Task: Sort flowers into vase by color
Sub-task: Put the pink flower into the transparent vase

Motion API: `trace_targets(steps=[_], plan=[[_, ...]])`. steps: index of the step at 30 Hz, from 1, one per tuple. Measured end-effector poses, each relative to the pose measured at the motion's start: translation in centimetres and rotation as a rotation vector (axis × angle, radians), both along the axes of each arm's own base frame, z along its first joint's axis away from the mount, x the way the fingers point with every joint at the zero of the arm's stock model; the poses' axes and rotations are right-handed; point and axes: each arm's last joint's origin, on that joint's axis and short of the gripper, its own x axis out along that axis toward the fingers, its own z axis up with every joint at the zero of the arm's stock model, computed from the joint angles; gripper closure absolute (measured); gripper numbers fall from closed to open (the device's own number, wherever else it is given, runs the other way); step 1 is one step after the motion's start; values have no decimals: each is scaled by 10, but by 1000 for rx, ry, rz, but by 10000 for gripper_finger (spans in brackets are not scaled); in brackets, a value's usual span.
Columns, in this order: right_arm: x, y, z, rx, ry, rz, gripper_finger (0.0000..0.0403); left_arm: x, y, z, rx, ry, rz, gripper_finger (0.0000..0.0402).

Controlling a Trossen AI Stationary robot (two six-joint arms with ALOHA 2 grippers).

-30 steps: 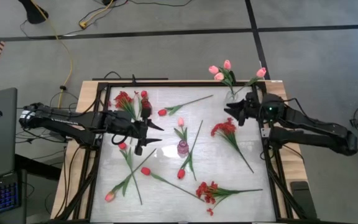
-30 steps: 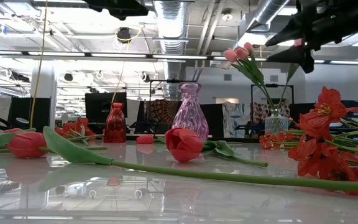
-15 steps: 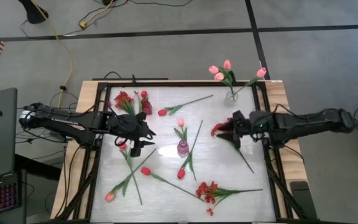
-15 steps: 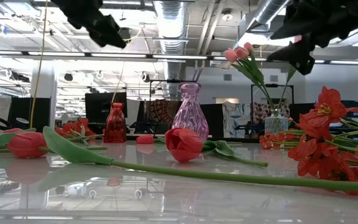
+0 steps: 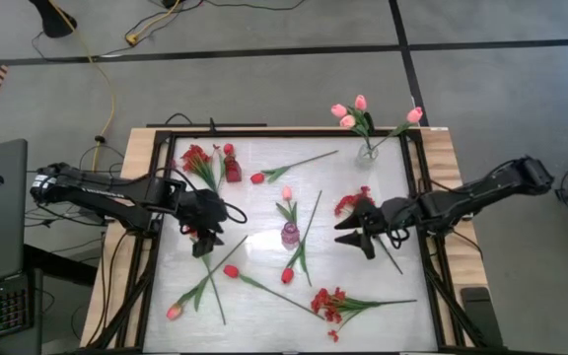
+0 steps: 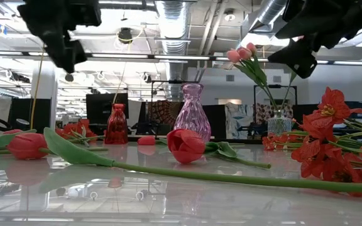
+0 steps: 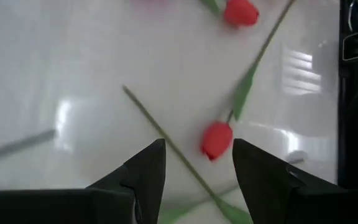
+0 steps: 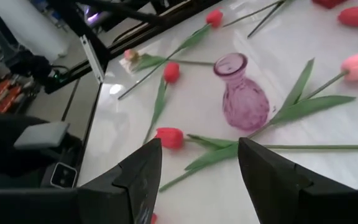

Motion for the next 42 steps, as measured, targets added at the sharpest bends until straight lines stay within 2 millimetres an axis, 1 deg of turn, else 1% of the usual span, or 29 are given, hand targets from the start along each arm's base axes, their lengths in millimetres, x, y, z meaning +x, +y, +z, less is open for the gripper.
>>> trace_targets(steps=[4,11,14,18,23,26,30,32,36,42], plan=[[1,5,-4,-6,22,21,163,-5,-2,-15,-64,80,79,228],[2,9,-7,-27,33,23,163,-14,-2,-51,-143,187,211,228],[2,8,-6,-29,32,22,163,-17,-2,-68,-192,189,290,228],[2,7,-6,-50,28,21,163,-18,-3,-82,-226,163,288,228],[4,1,-6,-51,29,-9,163,-16,-4,-81,-264,137,228,228],[4,-2,-6,-51,29,-24,163,-13,-7,-75,-266,115,226,228],[5,-4,-6,-44,30,-37,163,0,-14,-61,-228,91,207,228],[5,-4,-6,-43,27,-38,163,9,-18,-55,-191,92,194,228],[5,-4,-6,-43,26,-38,163,25,-24,-51,-95,181,204,228],[5,-5,-5,-51,17,-65,163,46,-28,-40,4,337,138,228]])
